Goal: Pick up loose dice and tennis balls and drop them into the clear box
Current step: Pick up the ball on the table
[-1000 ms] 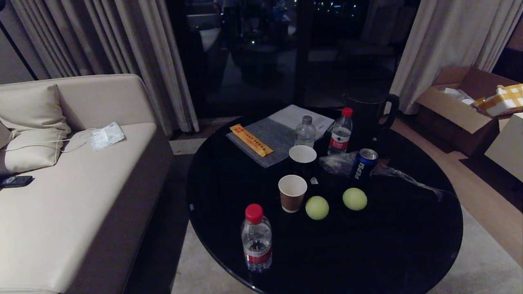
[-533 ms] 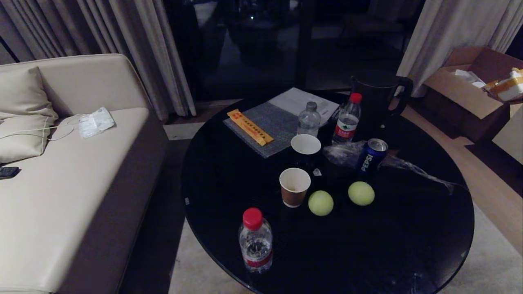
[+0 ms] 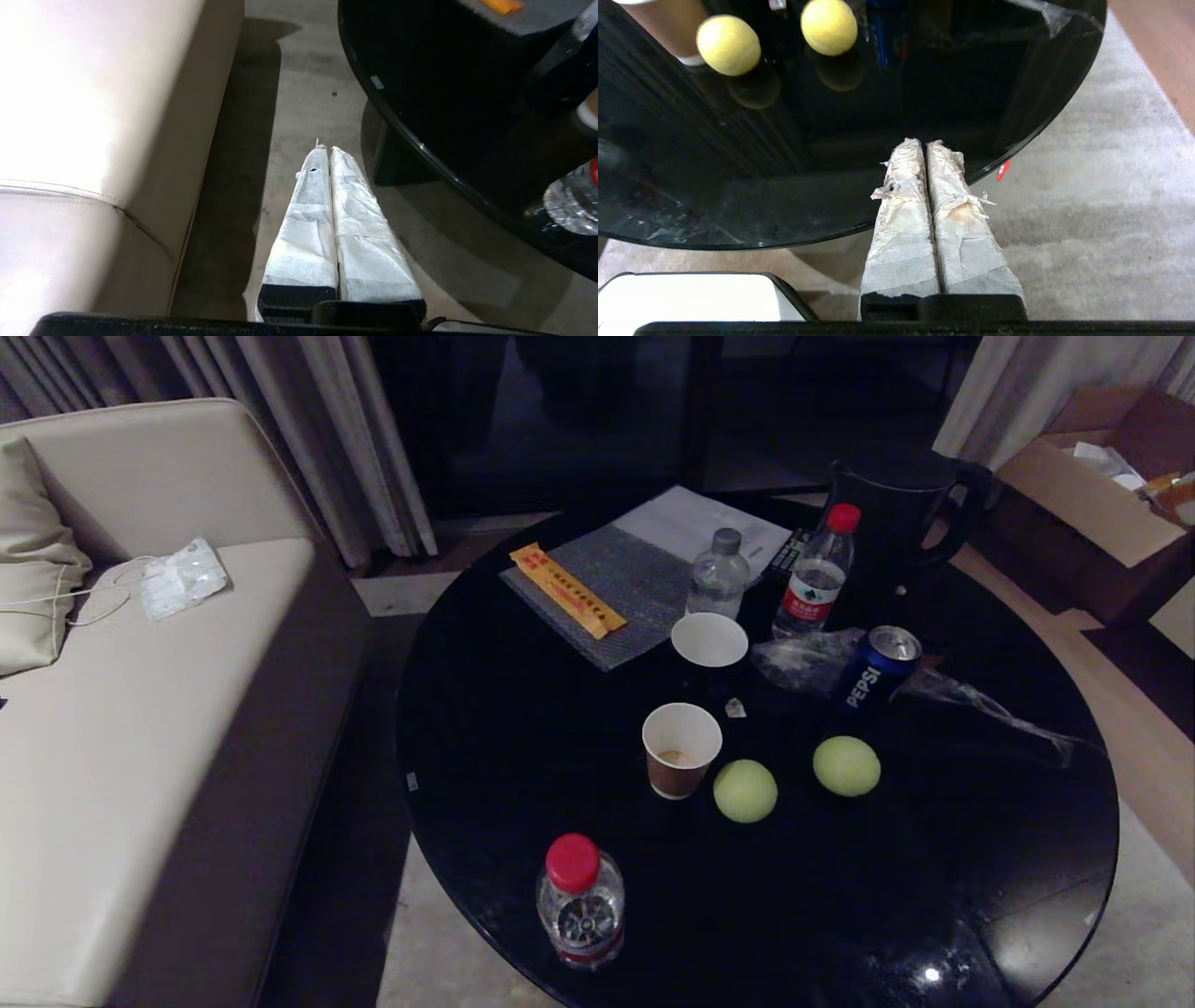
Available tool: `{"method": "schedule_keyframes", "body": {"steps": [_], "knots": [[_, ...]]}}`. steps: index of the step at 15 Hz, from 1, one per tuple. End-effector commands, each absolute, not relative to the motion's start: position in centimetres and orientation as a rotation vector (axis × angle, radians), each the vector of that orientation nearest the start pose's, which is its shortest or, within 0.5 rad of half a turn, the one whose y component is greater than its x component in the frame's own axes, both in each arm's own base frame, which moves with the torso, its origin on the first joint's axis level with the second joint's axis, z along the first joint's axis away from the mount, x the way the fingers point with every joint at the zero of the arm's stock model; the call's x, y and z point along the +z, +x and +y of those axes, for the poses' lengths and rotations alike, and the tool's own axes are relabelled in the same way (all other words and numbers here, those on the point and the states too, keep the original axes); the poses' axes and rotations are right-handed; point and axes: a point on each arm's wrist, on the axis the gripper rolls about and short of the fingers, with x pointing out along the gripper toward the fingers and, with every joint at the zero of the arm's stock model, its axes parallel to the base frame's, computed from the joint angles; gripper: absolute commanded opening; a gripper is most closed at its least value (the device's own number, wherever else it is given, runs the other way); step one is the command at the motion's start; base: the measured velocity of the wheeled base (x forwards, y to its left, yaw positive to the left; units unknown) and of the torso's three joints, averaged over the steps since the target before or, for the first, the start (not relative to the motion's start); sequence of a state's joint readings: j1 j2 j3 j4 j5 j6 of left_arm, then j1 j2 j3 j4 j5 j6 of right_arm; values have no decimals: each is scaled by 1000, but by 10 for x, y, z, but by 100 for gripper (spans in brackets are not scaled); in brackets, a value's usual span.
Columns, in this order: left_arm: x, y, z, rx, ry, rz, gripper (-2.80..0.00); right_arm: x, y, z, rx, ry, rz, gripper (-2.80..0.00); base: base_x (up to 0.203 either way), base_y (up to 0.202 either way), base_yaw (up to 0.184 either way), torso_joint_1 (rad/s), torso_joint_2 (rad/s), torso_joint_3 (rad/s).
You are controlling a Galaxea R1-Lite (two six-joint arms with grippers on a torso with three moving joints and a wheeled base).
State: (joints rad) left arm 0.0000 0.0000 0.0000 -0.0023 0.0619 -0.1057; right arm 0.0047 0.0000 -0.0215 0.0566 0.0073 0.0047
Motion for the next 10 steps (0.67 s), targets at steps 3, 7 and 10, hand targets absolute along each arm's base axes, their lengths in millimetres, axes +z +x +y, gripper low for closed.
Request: {"method": "schedule_keyframes", "body": {"steps": [3,7,10], "knots": [[75,-23,1,63,-107,-3,-280,76,-24,0,14,4,36,-280,0,0,0,1,-1,-205],[75,-23,1,63,-106,-3,-280,76,-25,0,14,5,35,-280,0,0,0,3,2,-178],[75,-23,1,63,-107,-3,-280,76,-24,0,14,3,36,-280,0,0,0,0,6,-39]]}}
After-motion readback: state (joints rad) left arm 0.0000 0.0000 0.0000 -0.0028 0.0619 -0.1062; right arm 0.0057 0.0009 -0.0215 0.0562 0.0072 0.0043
